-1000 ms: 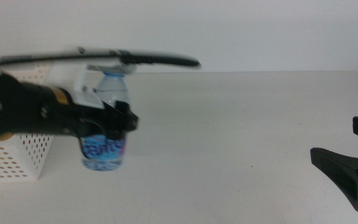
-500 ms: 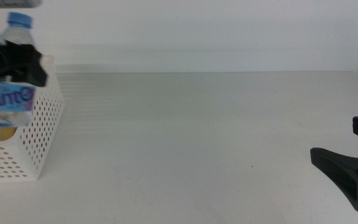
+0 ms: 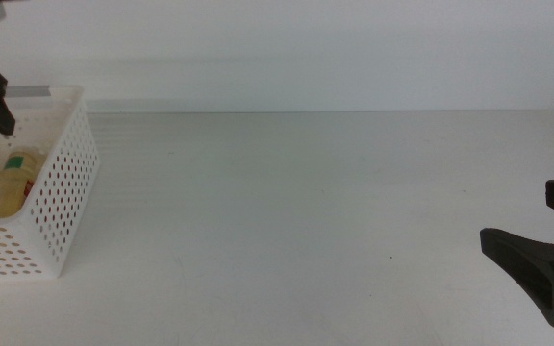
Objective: Use arms to grab the bottles and put them into the dustbin to the left of the table.
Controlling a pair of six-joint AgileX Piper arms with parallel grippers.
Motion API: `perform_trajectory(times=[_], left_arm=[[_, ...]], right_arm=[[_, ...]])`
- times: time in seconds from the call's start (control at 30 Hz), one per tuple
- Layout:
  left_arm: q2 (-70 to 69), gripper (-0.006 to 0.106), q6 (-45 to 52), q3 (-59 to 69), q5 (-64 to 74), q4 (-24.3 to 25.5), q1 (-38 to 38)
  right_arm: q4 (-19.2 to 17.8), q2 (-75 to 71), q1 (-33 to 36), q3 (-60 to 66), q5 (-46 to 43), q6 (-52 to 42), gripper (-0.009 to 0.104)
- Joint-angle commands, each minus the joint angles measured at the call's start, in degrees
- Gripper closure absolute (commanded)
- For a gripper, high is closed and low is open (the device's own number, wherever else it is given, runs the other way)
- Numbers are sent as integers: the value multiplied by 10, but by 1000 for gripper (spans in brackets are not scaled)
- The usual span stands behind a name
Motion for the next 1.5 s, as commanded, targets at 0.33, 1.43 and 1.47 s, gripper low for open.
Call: perform_trajectory(times=[0.33,1.43,1.47], left_arm=[[102,105,17,-57,-36,-17,11],[12,10,40,-39,-48,-125,7],[-2,10,54,-28,-60,-144,3]], right_arm=[[-5,0,1,-14,-40,-7,26],[-5,0,1,-14,-40,-7,26],[-5,0,1,-14,-40,-7,26]])
